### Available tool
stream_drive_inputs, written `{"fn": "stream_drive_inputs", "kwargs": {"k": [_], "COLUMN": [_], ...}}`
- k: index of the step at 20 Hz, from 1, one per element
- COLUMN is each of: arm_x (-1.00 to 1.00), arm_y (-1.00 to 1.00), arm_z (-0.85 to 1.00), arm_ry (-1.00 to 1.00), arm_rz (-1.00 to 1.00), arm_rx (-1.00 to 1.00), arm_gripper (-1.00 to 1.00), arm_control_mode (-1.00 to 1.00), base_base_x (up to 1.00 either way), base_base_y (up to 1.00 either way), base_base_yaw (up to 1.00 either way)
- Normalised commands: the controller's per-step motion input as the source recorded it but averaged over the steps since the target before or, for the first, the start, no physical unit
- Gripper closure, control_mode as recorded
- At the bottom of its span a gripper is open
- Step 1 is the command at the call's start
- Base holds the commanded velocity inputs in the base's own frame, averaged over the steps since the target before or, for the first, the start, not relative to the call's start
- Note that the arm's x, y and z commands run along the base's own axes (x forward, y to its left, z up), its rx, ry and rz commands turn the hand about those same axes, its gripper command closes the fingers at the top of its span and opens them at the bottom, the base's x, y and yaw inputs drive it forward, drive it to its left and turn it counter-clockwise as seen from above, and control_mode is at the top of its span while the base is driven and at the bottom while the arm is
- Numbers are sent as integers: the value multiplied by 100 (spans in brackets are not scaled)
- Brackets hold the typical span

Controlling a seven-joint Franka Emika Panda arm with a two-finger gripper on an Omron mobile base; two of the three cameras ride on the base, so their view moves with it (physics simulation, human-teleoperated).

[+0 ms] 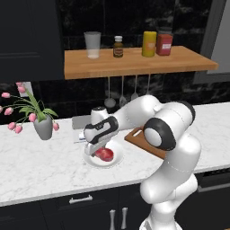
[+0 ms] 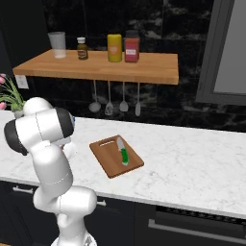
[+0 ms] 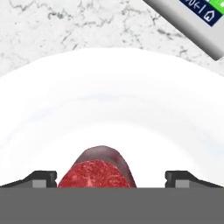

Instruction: Pick up the knife from the drawer and place it on the cutting board. Then place the meat from the plate to the cutting board.

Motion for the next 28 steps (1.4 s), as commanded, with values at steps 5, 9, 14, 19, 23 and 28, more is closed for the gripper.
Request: {"fn": "stream_drive_inputs", "kwargs": {"k": [5, 9, 14, 19, 23, 28], "arm_x": [0, 0, 0, 0, -8, -26], "arm_y": [0, 0, 0, 0, 0, -6], "arm_z": [-5, 0, 0, 0, 6, 74], "arm_ry": [0, 0, 0, -1, -3, -4], "arm_rz": [0, 0, 0, 0, 0, 0], "arm_rx": [0, 0, 0, 0, 0, 0], "arm_gripper": [-100, -100, 100, 100, 100, 100], "arm_control_mode": [-100, -100, -100, -100, -100, -100], "base_base_x": [0, 0, 0, 0, 0, 0], "base_base_y": [0, 0, 0, 0, 0, 0], "base_base_yaw": [0, 0, 0, 0, 0, 0]}}
